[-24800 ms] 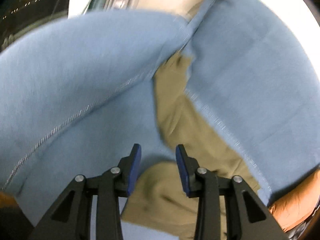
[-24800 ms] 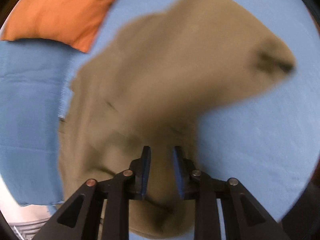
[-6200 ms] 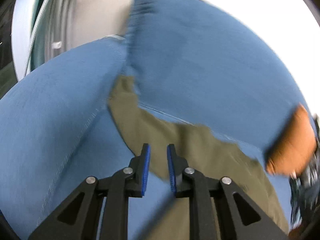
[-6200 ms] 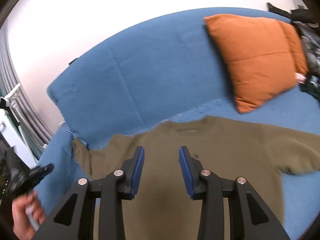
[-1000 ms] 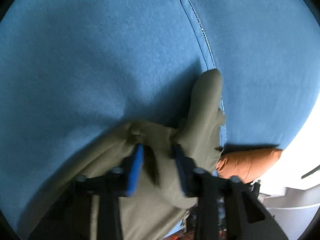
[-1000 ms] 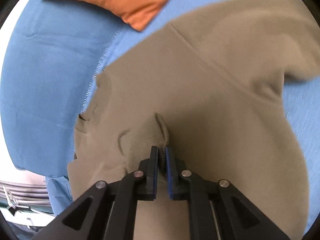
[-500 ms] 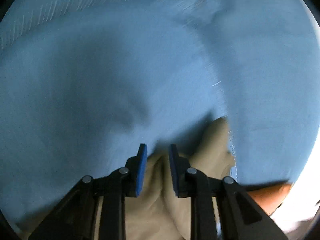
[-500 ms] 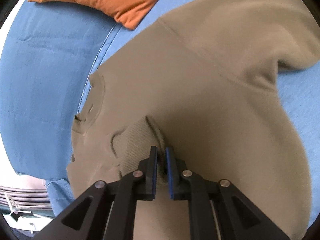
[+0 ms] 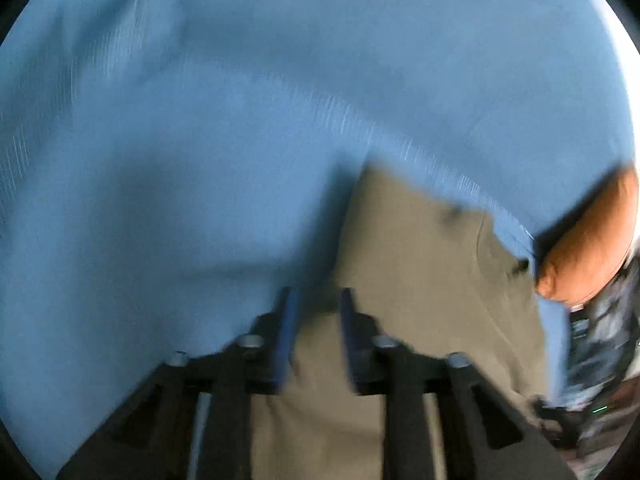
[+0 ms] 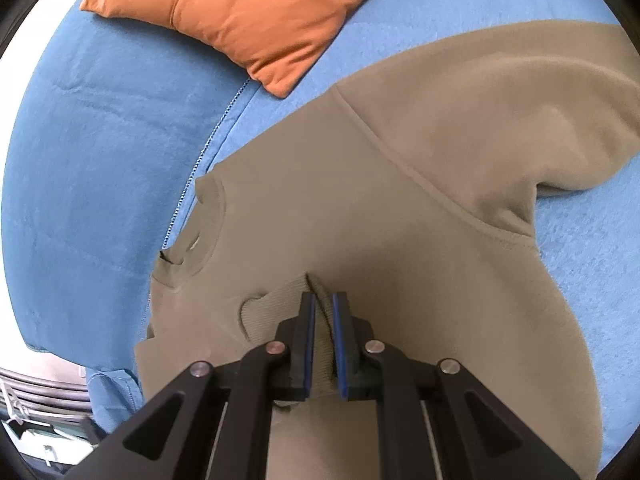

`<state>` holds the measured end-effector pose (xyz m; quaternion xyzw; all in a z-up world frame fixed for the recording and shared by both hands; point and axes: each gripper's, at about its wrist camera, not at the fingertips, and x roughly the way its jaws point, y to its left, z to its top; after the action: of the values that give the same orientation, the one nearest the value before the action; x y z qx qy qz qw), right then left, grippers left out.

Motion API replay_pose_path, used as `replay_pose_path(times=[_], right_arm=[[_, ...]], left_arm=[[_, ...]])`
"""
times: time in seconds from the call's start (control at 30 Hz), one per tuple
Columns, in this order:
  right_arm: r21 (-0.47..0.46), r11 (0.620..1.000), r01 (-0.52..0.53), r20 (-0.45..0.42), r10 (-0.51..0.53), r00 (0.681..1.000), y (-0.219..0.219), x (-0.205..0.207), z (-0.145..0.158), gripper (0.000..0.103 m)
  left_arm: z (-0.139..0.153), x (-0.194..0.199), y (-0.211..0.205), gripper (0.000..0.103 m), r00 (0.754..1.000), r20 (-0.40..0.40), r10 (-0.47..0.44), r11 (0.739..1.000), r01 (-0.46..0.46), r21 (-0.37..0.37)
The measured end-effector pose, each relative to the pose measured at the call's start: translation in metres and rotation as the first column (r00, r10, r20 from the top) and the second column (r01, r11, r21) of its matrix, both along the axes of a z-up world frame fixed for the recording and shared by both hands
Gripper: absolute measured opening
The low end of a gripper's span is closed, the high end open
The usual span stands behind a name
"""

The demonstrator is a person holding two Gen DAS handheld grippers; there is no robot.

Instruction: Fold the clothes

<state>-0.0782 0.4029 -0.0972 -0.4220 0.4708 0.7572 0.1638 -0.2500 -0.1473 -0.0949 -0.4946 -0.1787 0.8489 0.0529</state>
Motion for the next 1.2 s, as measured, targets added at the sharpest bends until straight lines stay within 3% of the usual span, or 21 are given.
replay_pose_path(times=[0.03, 0.07, 0.3, 0.33, 0.37, 0.43, 0.5, 0.53, 0.63, 0.7, 0.73, 0.8, 0.87, 0.9, 1.0, 1.1, 1.2], right_arm=[[0.0, 1.0, 0.001, -0.003, -0.001, 1.0, 0.002, 0.001, 0.0, 0.008], [0.001, 1.0, 0.002, -0.006, -0.002, 1.0, 0.003, 0.003, 0.001, 0.008], [0.003, 0.999, -0.032, -0.015, 0.032, 0.999, 0.005, 0.003, 0.002, 0.008], [0.005, 0.999, -0.035, -0.015, 0.035, 0.999, 0.006, 0.002, 0.002, 0.008], [0.003, 0.999, -0.033, -0.014, 0.033, 0.999, 0.008, 0.003, 0.001, 0.008], [-0.001, 1.0, -0.028, -0.01, 0.028, 1.0, 0.01, 0.002, -0.001, 0.008], [0.003, 1.0, -0.027, -0.01, 0.027, 1.0, 0.011, 0.003, -0.001, 0.008], [0.005, 1.0, -0.026, -0.01, 0.026, 1.0, 0.011, 0.003, -0.001, 0.008], [0.012, 1.0, -0.025, -0.008, 0.025, 1.0, 0.011, 0.003, 0.0, 0.008], [0.012, 1.0, -0.027, -0.011, 0.027, 1.0, 0.01, 0.004, 0.0, 0.008], [0.01, 1.0, -0.028, -0.016, 0.028, 0.999, 0.01, 0.004, 0.001, 0.008], [0.023, 0.999, -0.039, -0.035, 0.04, 0.999, 0.008, 0.002, 0.005, 0.008], [0.037, 0.998, -0.06, -0.062, 0.062, 0.996, 0.003, -0.001, 0.012, 0.008], [0.045, 0.996, -0.076, -0.079, 0.08, 0.994, -0.002, -0.003, 0.015, 0.008], [0.052, 0.986, -0.159, -0.111, 0.164, 0.98, -0.022, -0.013, 0.021, 0.008], [0.024, 0.973, -0.232, -0.066, 0.233, 0.97, -0.042, -0.022, 0.01, 0.008], [-0.05, 0.955, -0.294, 0.089, 0.297, 0.951, -0.055, -0.03, -0.026, 0.012]], left_arm=[[0.001, -0.009, -0.002, 0.047, 1.0, -0.013, -0.027, 0.999, 0.027, 0.03], [0.003, -0.018, -0.005, 0.052, 0.998, -0.027, -0.053, 0.997, 0.055, 0.06], [-0.014, -0.067, -0.005, 0.049, 0.963, -0.014, -0.27, 0.954, 0.269, 0.133], [-0.017, -0.073, -0.005, 0.036, 0.954, -0.012, -0.3, 0.944, 0.299, 0.142], [-0.02, -0.08, -0.005, 0.008, 0.944, -0.009, -0.331, 0.932, 0.329, 0.15], [-0.023, -0.092, -0.005, 0.008, 0.924, -0.018, -0.383, 0.911, 0.38, 0.162], [-0.011, -0.096, -0.007, 0.008, 0.924, -0.108, -0.368, 0.916, 0.38, 0.129], [-0.012, -0.099, -0.009, 0.008, 0.934, -0.115, -0.337, 0.933, 0.348, 0.092], [-0.031, -0.107, -0.004, 0.015, 0.969, -0.004, -0.246, 0.964, 0.245, -0.107], [-0.024, -0.097, -0.004, 0.015, 0.983, 0.031, -0.178, 0.948, 0.18, -0.262], [-0.013, -0.085, -0.007, 0.014, 0.99, 0.002, -0.141, 0.95, 0.136, -0.28], [0.016, -0.048, -0.015, 0.014, 0.989, -0.097, -0.112, 0.976, 0.091, -0.197], [0.027, -0.013, -0.009, 0.014, 0.976, -0.106, -0.189, 0.975, 0.174, -0.136], [0.029, 0.002, -0.006, 0.014, 0.969, -0.1, -0.224, 0.971, 0.213, -0.111], [-0.004, 0.029, 0.007, 0.014, 0.956, 0.017, -0.292, 0.953, 0.292, -0.078], [-0.036, 0.038, -0.007, 0.014, 0.962, 0.139, -0.233, 0.961, 0.25, -0.121], [-0.01, 0.056, 0.001, 0.014, 0.975, 0.14, -0.174, 0.964, 0.198, -0.178]])
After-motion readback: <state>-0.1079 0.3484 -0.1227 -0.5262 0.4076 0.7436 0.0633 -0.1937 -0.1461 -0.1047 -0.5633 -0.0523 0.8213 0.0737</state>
